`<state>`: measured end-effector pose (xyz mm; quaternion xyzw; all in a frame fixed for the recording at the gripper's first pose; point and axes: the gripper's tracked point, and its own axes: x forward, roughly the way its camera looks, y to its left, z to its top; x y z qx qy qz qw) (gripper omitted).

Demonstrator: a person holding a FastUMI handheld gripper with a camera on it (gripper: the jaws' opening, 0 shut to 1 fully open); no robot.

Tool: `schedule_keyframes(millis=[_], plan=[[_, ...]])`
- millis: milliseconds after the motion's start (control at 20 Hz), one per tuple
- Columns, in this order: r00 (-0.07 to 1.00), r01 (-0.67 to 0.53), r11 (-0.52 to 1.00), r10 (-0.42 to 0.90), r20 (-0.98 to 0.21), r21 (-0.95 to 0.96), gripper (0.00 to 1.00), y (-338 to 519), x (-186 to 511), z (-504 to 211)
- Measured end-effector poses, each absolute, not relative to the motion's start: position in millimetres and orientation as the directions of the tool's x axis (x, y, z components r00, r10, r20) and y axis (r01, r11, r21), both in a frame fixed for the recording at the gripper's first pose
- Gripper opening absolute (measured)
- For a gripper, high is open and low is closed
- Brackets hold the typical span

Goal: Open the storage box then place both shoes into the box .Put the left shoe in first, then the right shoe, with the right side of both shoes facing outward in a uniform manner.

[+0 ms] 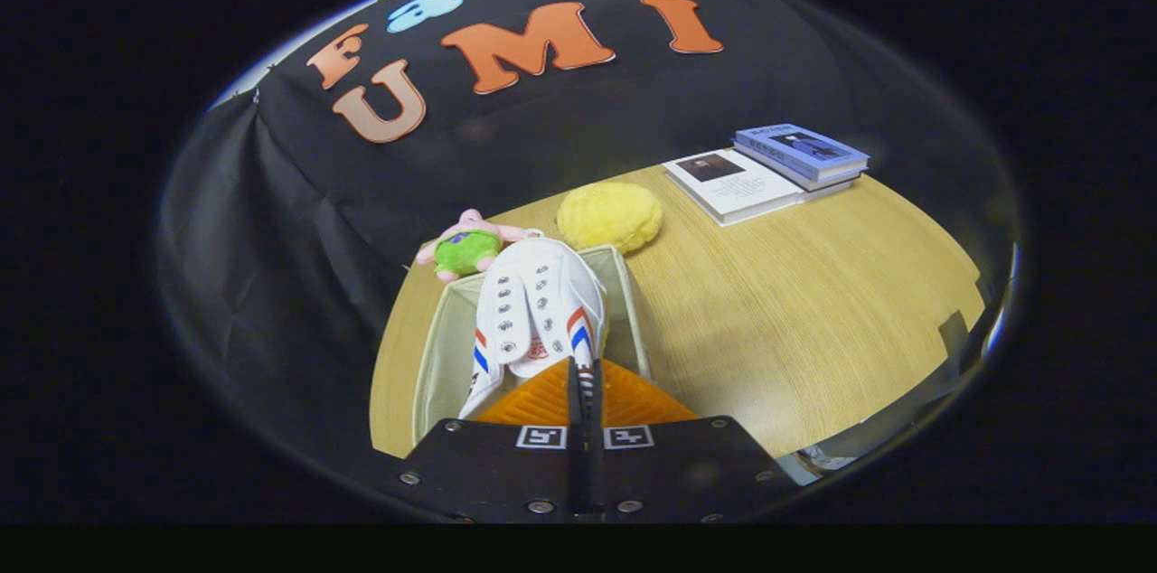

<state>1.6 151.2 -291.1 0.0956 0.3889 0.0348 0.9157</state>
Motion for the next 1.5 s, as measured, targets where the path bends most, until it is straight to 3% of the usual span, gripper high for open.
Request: schedule_keyframes(millis=[350,650,700,850,1500], plan=[[0.693,0.009,0.987,0.112,-0.713,0.163,0.03,151.6,-0.8,-294.7],[0.723,-0.055,0.968,0.207,-0.659,0.243,0.40,169.8,5.0,-264.2],[0.732,-0.063,0.972,0.199,-0.651,0.226,0.65,166.0,7.9,-259.1],[0.755,-0.078,0.978,0.186,-0.628,0.196,0.96,155.8,16.6,-247.5],[0.865,-0.092,0.994,0.112,-0.490,0.065,0.98,52.8,59.7,-160.4]])
